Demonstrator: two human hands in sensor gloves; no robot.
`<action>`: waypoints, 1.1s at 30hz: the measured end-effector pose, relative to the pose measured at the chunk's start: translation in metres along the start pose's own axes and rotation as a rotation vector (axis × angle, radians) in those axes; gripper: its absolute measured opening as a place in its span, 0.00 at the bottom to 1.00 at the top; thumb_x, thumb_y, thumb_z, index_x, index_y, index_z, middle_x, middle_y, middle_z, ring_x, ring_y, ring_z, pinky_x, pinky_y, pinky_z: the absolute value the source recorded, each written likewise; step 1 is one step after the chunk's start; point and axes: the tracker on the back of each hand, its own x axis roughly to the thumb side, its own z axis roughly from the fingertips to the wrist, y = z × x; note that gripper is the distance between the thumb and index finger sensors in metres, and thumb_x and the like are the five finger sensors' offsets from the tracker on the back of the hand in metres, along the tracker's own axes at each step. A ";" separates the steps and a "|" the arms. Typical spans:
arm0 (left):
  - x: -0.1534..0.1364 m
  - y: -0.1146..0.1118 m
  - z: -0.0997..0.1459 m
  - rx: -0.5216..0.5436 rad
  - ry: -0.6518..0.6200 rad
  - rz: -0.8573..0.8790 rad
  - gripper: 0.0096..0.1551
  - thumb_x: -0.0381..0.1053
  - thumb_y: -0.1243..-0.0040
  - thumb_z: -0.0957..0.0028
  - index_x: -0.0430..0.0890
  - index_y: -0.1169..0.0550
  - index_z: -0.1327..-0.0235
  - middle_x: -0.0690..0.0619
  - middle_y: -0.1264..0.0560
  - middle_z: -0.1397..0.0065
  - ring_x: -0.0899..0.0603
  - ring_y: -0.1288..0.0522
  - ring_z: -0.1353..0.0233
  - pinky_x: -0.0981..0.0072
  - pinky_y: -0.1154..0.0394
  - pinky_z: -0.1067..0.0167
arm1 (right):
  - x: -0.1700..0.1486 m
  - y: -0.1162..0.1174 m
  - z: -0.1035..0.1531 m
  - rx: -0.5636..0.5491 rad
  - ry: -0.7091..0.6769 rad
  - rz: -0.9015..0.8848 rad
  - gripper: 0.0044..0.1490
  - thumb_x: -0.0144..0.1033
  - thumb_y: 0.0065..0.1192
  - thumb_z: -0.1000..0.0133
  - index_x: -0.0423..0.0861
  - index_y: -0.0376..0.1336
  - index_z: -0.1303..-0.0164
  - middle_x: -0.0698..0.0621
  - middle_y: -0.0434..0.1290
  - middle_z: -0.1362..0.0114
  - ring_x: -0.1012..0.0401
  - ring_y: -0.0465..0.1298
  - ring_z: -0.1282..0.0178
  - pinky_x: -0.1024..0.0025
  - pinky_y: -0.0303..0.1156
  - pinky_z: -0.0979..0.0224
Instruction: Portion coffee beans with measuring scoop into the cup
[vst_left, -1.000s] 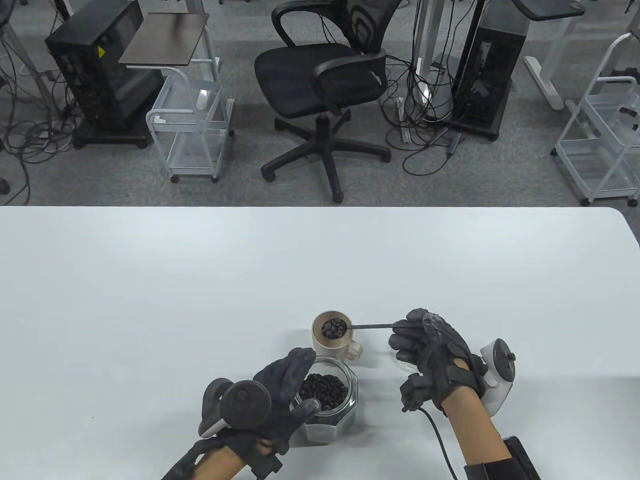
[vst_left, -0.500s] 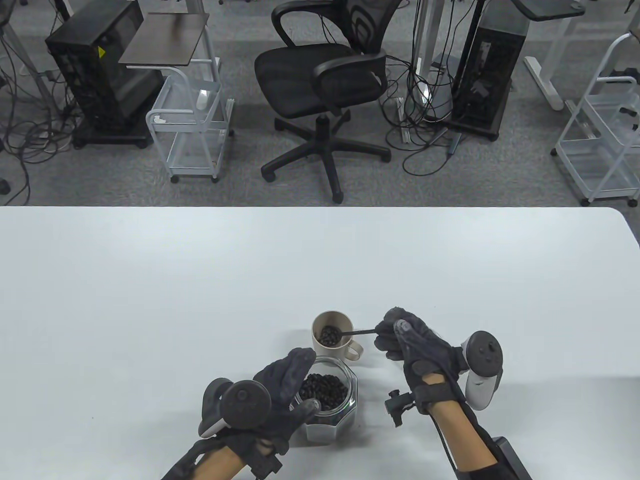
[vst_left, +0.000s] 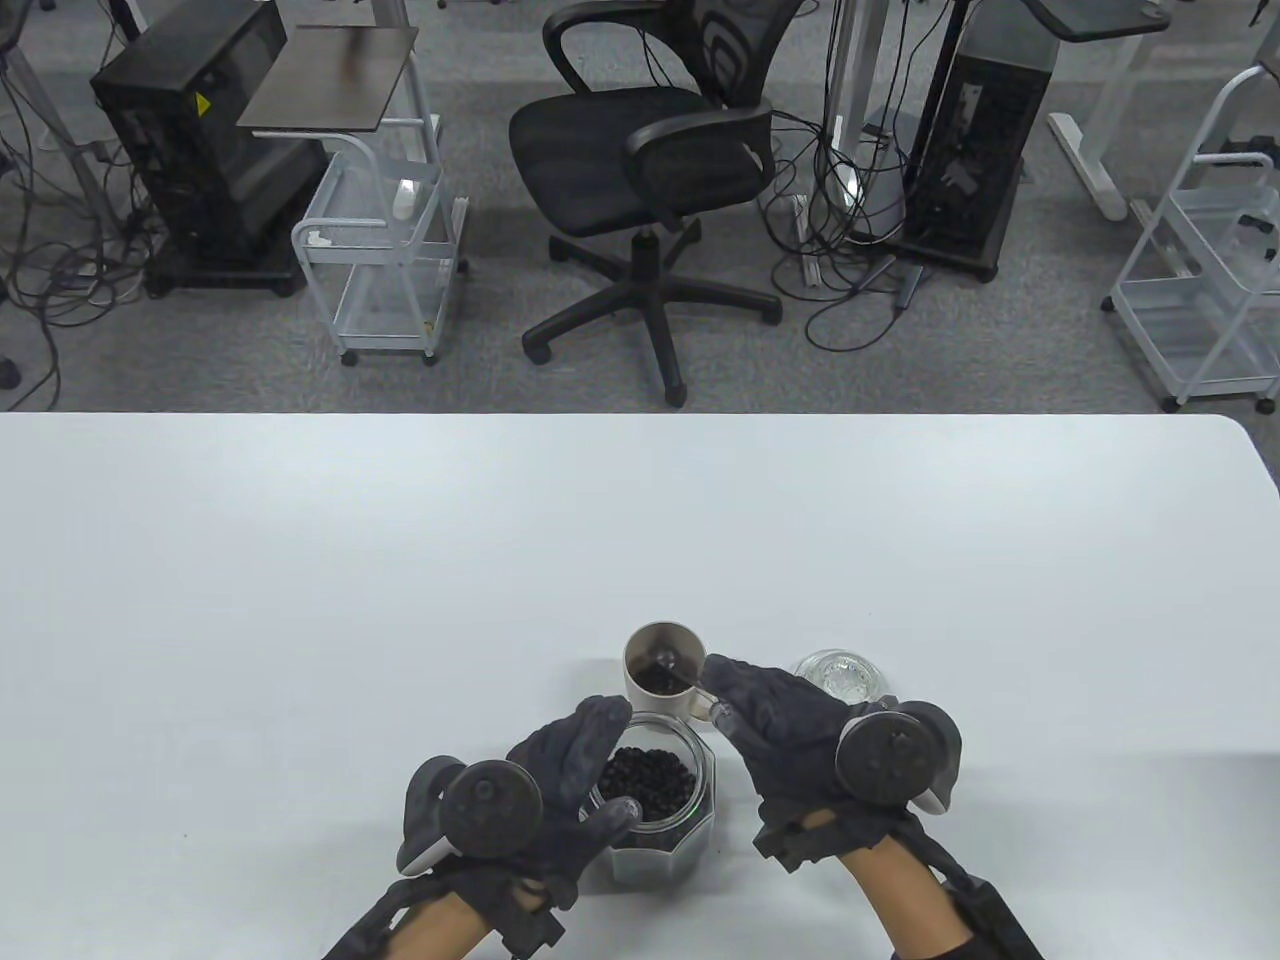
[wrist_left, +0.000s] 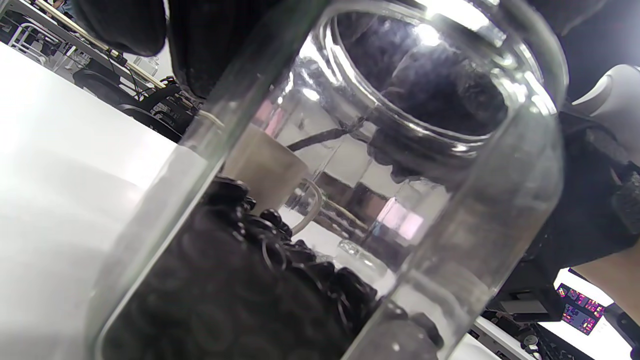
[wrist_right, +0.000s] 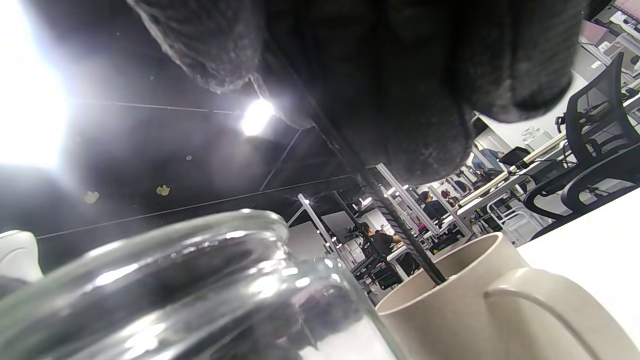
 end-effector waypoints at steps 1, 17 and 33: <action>0.000 0.000 0.000 0.000 0.000 0.000 0.56 0.77 0.58 0.54 0.44 0.45 0.19 0.36 0.40 0.17 0.23 0.33 0.23 0.25 0.39 0.32 | 0.000 -0.001 0.000 -0.011 0.003 -0.009 0.29 0.40 0.61 0.42 0.41 0.67 0.33 0.33 0.74 0.35 0.34 0.81 0.42 0.40 0.74 0.43; 0.000 0.000 0.000 0.000 0.000 0.000 0.57 0.77 0.58 0.55 0.44 0.45 0.19 0.36 0.40 0.17 0.23 0.33 0.23 0.25 0.39 0.32 | -0.032 -0.056 0.019 -0.537 0.325 -0.658 0.27 0.46 0.59 0.41 0.40 0.70 0.41 0.37 0.80 0.47 0.41 0.86 0.56 0.49 0.78 0.53; 0.000 0.000 0.000 0.000 0.000 0.004 0.57 0.77 0.58 0.55 0.44 0.45 0.19 0.36 0.40 0.17 0.23 0.33 0.23 0.25 0.39 0.32 | 0.014 -0.049 0.004 -0.310 0.060 -0.371 0.25 0.46 0.59 0.42 0.40 0.73 0.49 0.39 0.82 0.57 0.46 0.86 0.69 0.54 0.78 0.61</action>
